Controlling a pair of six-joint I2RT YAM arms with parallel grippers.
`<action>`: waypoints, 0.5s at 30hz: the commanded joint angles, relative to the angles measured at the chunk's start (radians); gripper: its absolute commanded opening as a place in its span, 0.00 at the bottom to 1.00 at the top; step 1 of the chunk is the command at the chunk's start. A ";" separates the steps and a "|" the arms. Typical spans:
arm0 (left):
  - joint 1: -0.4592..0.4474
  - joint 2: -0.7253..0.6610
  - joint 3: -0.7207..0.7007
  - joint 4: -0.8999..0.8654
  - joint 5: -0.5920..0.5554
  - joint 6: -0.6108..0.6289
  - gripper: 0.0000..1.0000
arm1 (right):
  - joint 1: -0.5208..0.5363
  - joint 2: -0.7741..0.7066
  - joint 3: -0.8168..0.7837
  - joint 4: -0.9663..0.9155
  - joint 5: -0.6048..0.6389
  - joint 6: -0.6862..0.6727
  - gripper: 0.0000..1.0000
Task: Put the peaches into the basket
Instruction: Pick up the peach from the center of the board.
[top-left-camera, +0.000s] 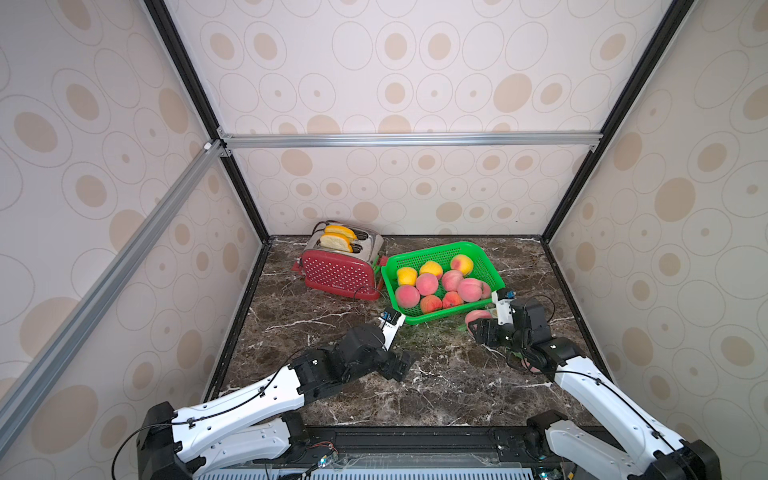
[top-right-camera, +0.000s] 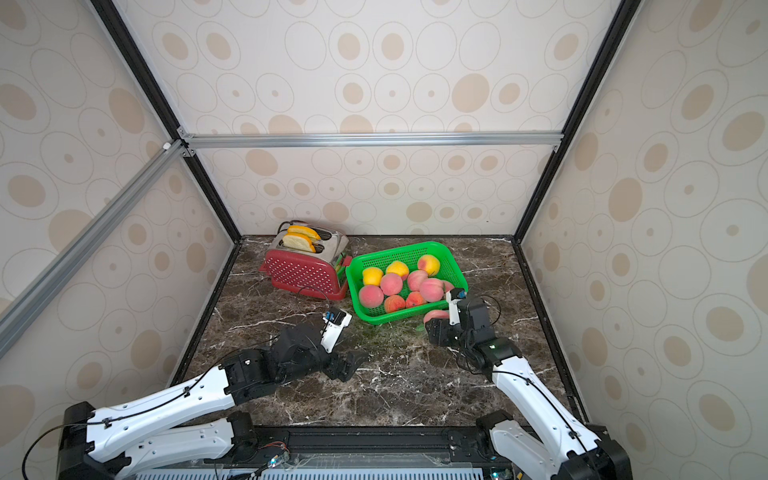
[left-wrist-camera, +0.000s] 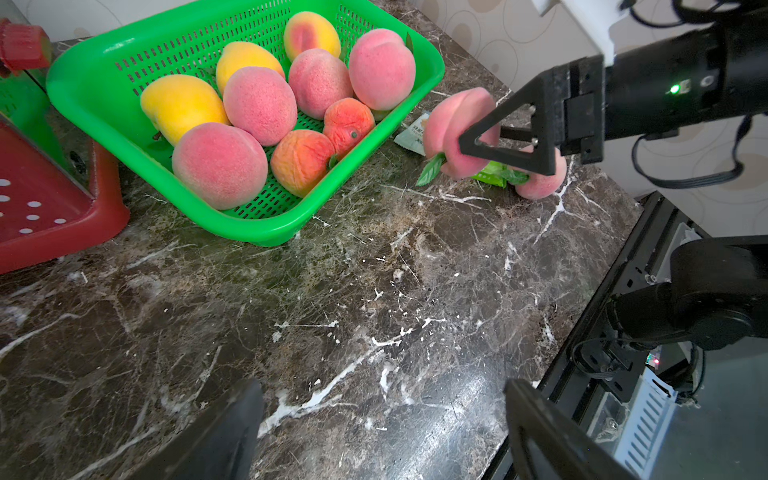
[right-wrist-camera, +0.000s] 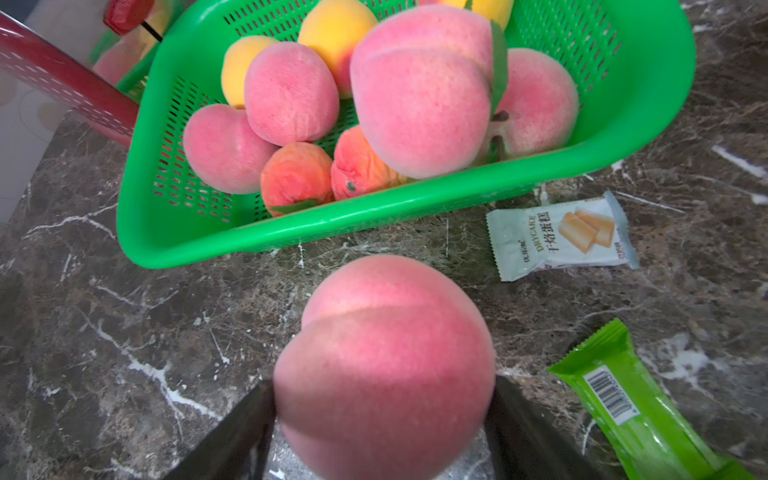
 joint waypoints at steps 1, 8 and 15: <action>-0.006 0.015 0.051 -0.021 -0.038 -0.011 0.94 | 0.030 0.002 0.080 -0.062 0.002 -0.005 0.78; -0.006 0.057 0.071 -0.061 -0.078 -0.028 0.93 | 0.104 0.150 0.242 -0.052 -0.002 -0.048 0.81; -0.006 0.057 0.092 -0.093 -0.099 -0.025 0.94 | 0.123 0.320 0.398 -0.037 0.000 -0.103 0.82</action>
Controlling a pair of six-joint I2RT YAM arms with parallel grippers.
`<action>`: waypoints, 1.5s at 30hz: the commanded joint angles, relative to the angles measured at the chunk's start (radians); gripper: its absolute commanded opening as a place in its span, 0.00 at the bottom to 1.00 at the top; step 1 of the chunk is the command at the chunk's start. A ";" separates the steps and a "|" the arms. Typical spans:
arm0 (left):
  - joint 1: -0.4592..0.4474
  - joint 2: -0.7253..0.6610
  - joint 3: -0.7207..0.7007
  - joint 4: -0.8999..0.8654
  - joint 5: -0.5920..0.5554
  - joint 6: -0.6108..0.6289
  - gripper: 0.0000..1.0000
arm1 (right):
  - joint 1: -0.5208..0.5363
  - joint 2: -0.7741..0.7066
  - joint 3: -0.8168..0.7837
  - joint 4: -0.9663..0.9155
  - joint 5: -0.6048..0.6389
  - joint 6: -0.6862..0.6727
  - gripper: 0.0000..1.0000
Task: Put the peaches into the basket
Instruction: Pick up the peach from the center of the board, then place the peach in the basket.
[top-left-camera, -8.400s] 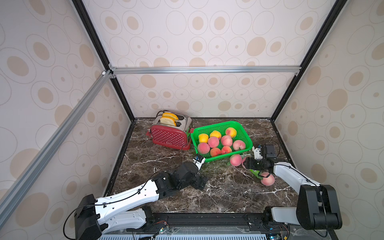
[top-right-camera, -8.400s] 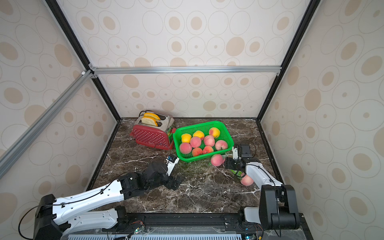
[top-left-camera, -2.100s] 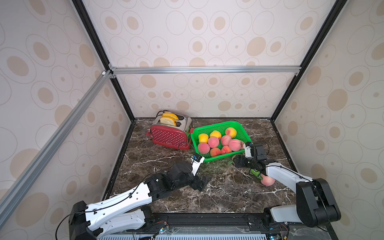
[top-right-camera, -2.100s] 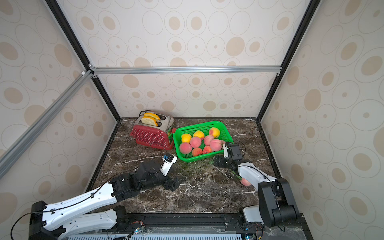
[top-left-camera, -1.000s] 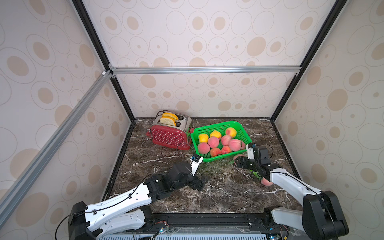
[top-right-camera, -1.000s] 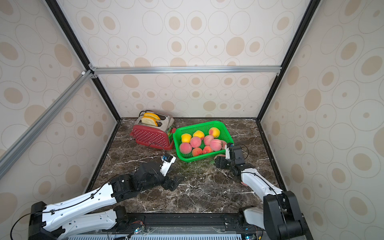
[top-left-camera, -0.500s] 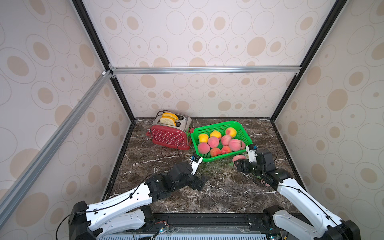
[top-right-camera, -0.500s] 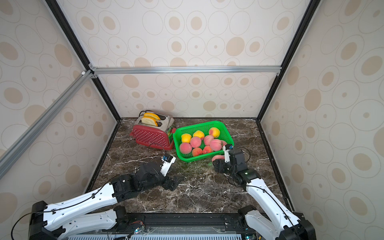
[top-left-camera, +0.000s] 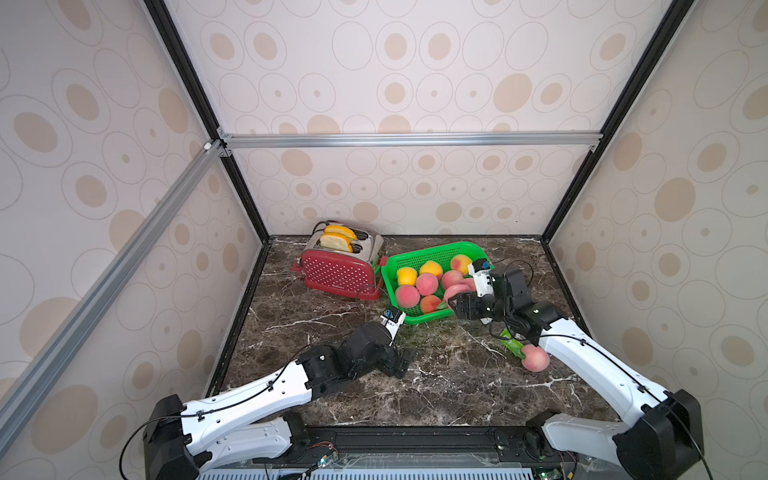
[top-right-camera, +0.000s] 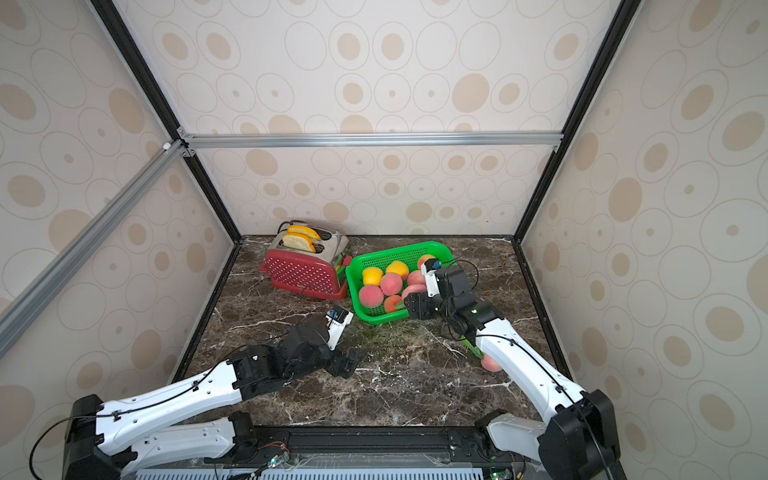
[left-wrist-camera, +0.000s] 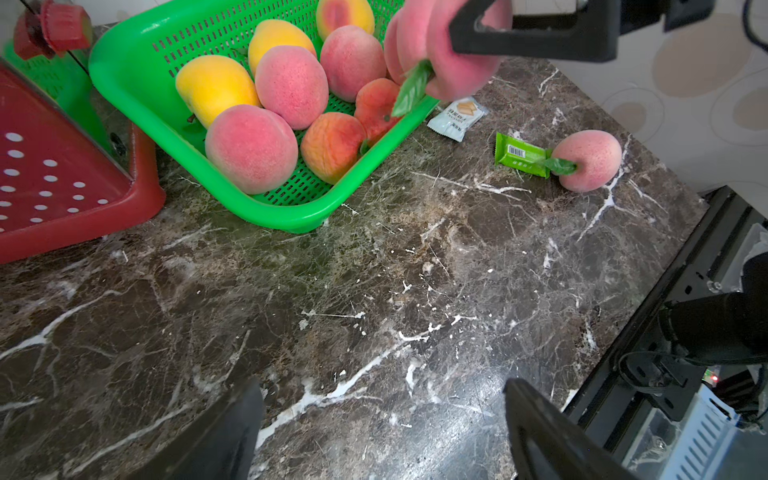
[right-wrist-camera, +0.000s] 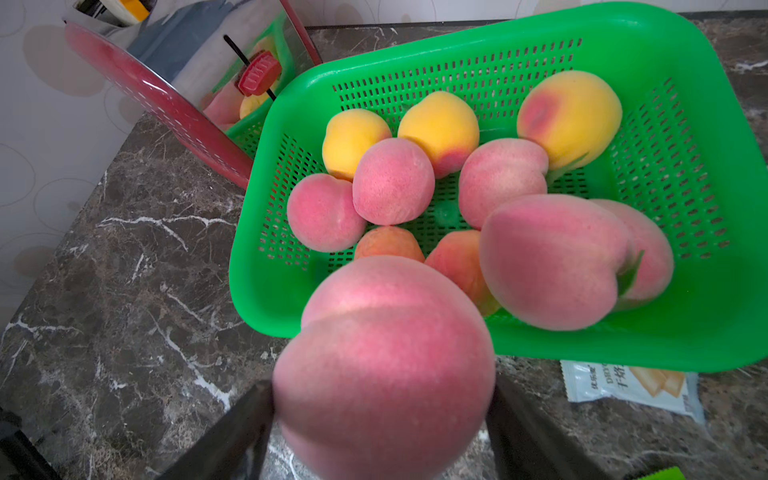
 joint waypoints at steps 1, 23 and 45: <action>-0.006 -0.002 0.057 -0.039 -0.030 -0.007 0.94 | 0.008 0.064 0.068 0.005 0.007 -0.047 0.82; -0.002 0.021 0.052 -0.011 -0.019 0.001 0.94 | 0.051 0.388 0.248 0.038 0.139 -0.163 0.82; -0.002 0.022 0.052 0.000 0.024 0.034 0.99 | 0.060 0.455 0.289 0.011 0.188 -0.221 0.83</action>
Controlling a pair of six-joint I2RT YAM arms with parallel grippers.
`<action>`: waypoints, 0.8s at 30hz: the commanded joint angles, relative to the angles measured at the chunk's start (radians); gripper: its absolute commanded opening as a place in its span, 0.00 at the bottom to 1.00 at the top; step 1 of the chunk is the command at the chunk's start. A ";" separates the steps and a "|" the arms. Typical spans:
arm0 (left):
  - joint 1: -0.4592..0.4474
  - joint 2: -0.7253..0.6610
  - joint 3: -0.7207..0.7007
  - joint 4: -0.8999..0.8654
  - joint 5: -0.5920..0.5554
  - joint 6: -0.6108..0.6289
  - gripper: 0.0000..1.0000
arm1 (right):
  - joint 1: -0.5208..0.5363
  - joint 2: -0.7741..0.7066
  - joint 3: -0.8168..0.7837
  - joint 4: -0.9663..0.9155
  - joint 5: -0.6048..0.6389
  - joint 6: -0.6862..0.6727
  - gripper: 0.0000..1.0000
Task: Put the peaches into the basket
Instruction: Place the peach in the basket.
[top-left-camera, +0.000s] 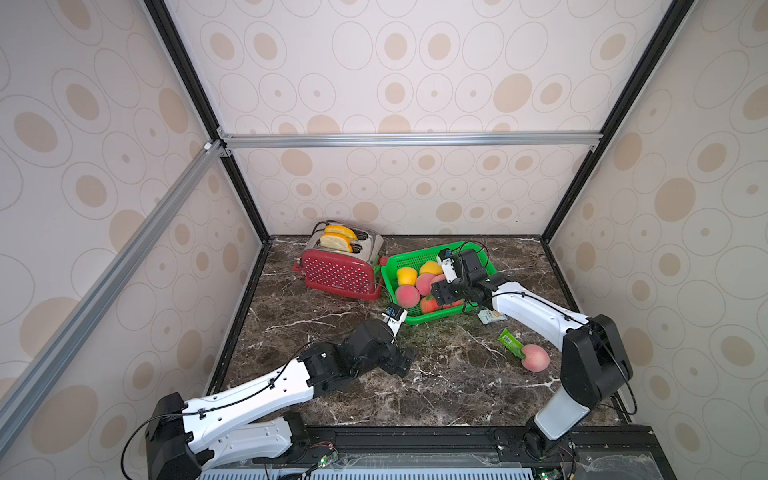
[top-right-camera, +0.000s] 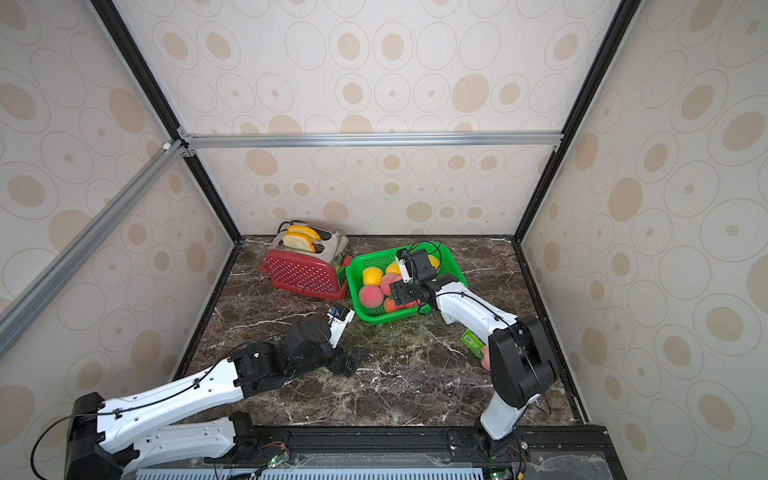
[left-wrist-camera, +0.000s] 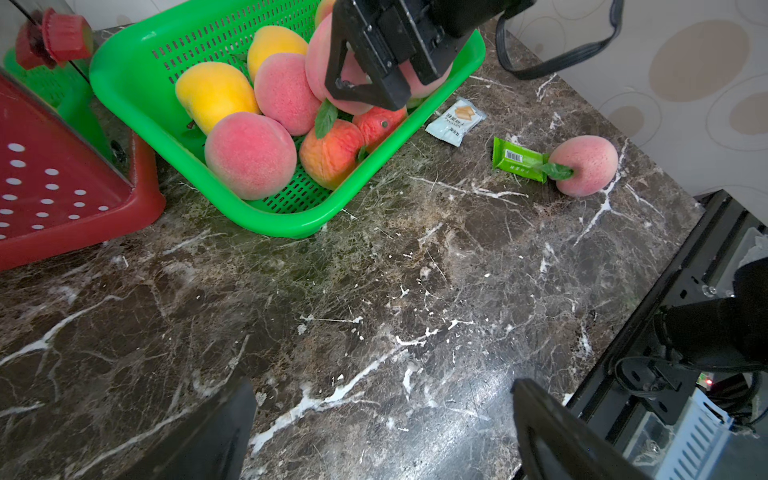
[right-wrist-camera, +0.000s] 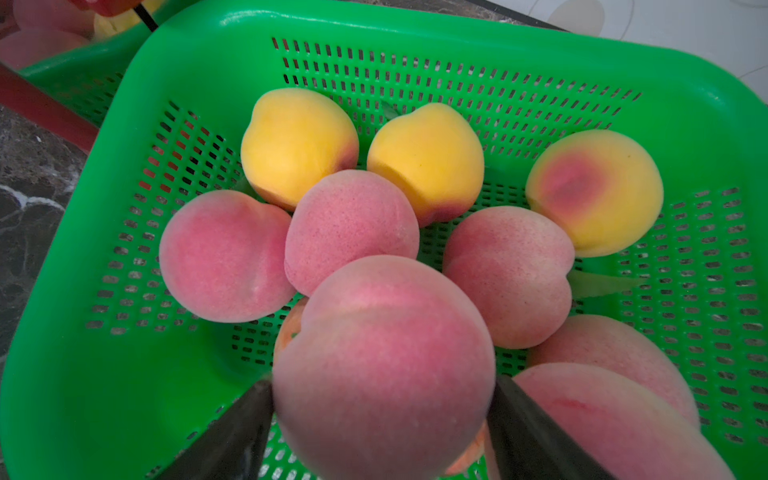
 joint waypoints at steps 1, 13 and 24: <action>-0.001 0.004 0.021 0.010 0.024 0.029 0.99 | 0.007 0.017 0.036 -0.024 0.017 -0.018 0.83; -0.007 0.014 0.041 0.015 0.126 0.077 0.99 | 0.008 0.008 0.050 -0.052 0.042 -0.034 0.91; -0.048 0.063 0.076 0.011 0.178 0.133 0.99 | 0.008 -0.094 0.023 -0.063 0.025 -0.039 0.94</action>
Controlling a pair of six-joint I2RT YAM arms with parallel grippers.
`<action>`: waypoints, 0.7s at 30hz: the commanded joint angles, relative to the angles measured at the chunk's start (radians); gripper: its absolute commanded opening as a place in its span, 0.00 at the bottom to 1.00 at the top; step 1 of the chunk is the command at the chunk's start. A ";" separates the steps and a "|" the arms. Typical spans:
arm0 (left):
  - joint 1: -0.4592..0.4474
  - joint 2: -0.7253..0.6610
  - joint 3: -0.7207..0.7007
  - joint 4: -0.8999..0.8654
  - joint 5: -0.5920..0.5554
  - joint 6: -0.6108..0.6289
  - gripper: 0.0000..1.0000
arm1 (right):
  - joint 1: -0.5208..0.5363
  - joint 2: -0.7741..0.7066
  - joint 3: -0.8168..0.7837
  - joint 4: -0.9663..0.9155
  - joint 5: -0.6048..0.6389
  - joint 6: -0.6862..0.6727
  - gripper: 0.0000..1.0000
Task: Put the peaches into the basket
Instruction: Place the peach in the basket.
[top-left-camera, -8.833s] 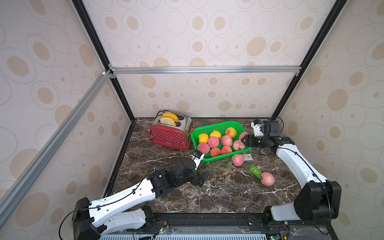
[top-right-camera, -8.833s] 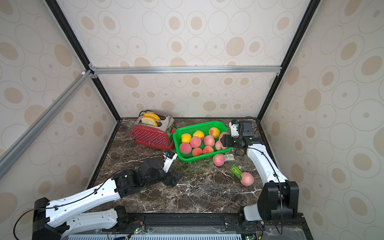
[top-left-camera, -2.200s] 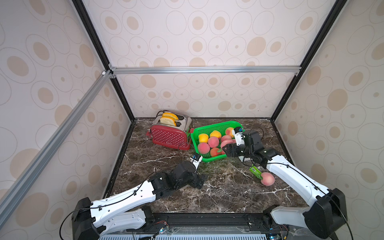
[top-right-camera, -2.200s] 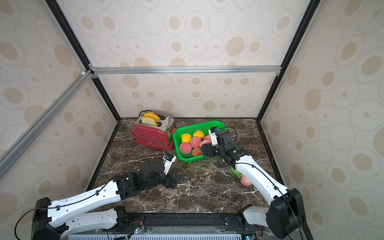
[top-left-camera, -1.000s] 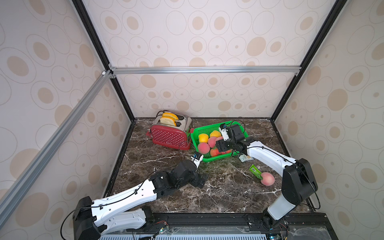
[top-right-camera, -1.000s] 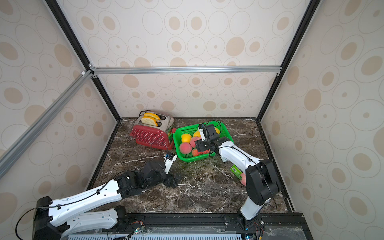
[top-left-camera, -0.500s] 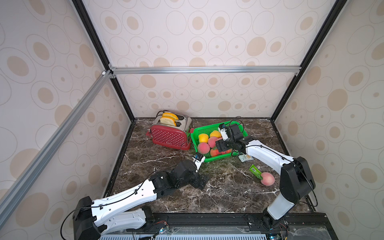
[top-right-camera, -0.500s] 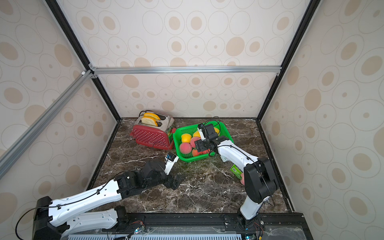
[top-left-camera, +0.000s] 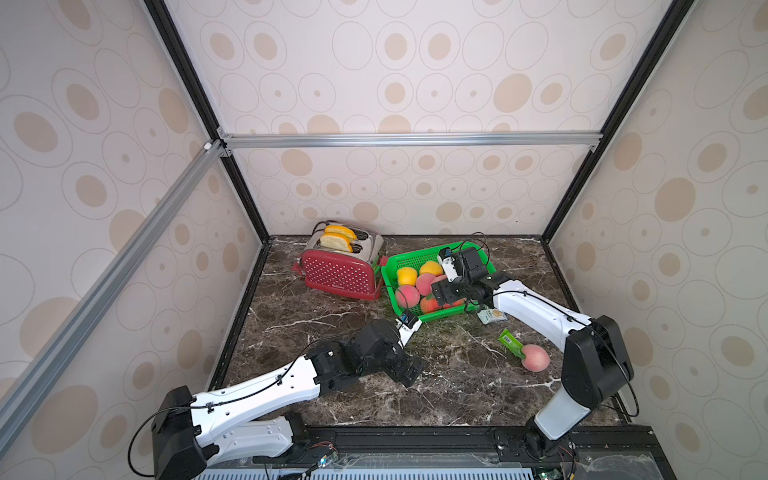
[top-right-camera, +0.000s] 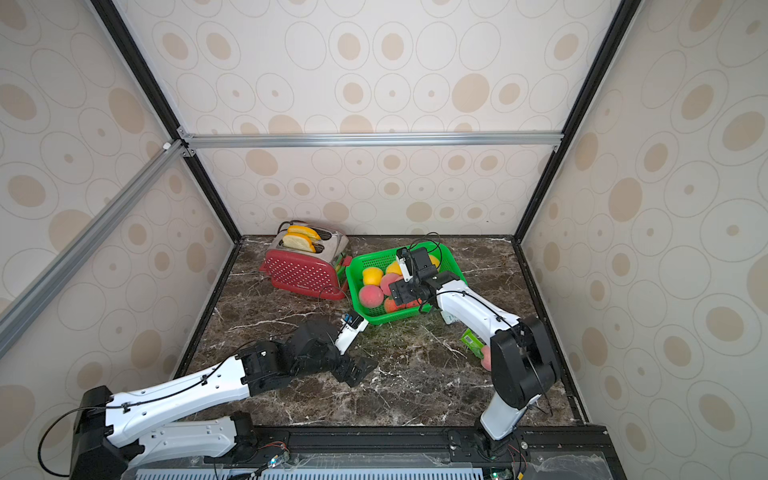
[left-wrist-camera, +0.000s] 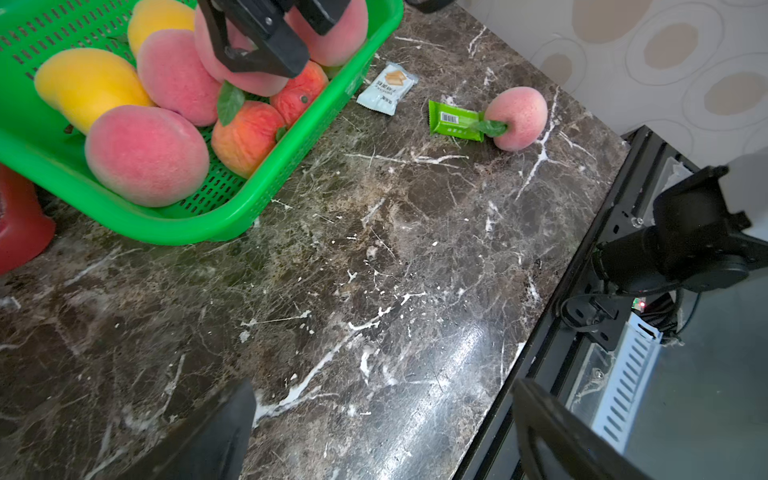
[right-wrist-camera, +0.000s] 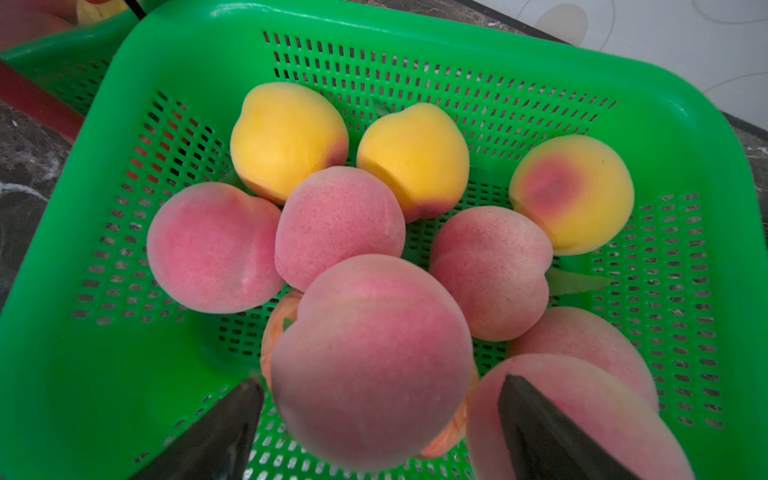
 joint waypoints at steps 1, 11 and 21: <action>-0.021 0.012 0.047 0.006 0.019 0.047 0.99 | 0.007 -0.090 -0.014 -0.011 -0.005 -0.011 0.95; -0.031 0.002 0.047 0.012 0.138 0.100 0.99 | 0.008 -0.235 -0.108 -0.032 -0.005 -0.012 0.96; -0.074 0.032 0.064 0.081 0.195 0.116 0.99 | -0.090 -0.472 -0.258 -0.216 0.072 0.103 0.97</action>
